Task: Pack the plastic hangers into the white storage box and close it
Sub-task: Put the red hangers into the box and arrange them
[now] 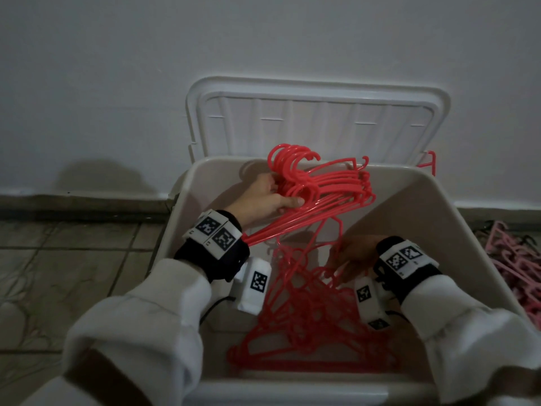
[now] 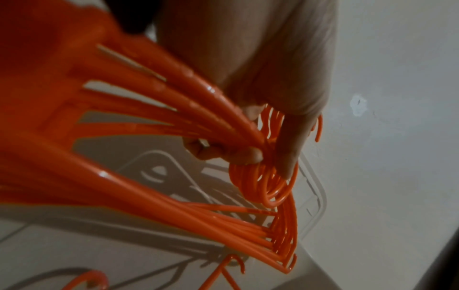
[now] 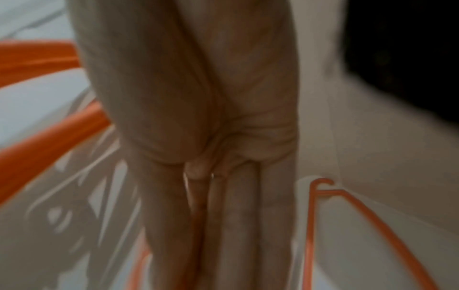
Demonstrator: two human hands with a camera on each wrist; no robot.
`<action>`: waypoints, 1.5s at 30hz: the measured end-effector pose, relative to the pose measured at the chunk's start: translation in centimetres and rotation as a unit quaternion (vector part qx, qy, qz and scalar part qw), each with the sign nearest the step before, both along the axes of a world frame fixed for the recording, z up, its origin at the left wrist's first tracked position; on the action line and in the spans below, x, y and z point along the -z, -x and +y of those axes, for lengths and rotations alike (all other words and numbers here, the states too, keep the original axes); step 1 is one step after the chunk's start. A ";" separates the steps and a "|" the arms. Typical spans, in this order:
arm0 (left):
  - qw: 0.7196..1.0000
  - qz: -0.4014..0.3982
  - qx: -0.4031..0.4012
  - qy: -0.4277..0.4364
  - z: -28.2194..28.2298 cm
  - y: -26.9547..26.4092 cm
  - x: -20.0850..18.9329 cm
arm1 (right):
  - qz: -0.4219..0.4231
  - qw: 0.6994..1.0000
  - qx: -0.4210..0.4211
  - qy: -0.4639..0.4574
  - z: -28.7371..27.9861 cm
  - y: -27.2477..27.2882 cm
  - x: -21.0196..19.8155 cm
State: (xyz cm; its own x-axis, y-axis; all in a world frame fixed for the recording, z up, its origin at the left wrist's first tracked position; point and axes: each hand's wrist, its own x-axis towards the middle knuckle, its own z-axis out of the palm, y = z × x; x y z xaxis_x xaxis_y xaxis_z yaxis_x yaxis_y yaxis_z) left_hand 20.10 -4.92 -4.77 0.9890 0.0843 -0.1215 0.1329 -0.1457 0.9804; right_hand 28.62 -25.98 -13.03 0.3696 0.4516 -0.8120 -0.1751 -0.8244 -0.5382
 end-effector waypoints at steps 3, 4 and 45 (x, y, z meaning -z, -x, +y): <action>1.000 -0.007 -0.013 -0.003 0.3 0.0 -0.1 | -0.035 0.999 0.006 -0.042 0.2 -0.3 -0.2; 1.000 -0.007 -0.013 -0.007 0.2 -0.1 -0.1 | -0.038 0.998 0.004 -0.052 0.1 -0.5 -0.3; 0.999 -0.008 -0.023 0.035 -0.1 0.4 -1.9 | -0.171 0.966 -0.029 -0.194 1.7 1.1 -0.8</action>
State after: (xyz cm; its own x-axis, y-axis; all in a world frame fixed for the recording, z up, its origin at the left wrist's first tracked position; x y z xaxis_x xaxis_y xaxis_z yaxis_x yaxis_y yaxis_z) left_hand 19.67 -5.04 -2.91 0.9860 0.1221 -0.1135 0.1226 -0.0697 0.9900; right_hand 27.56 -24.23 -12.25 0.5504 0.7256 -0.4129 0.1079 -0.5523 -0.8267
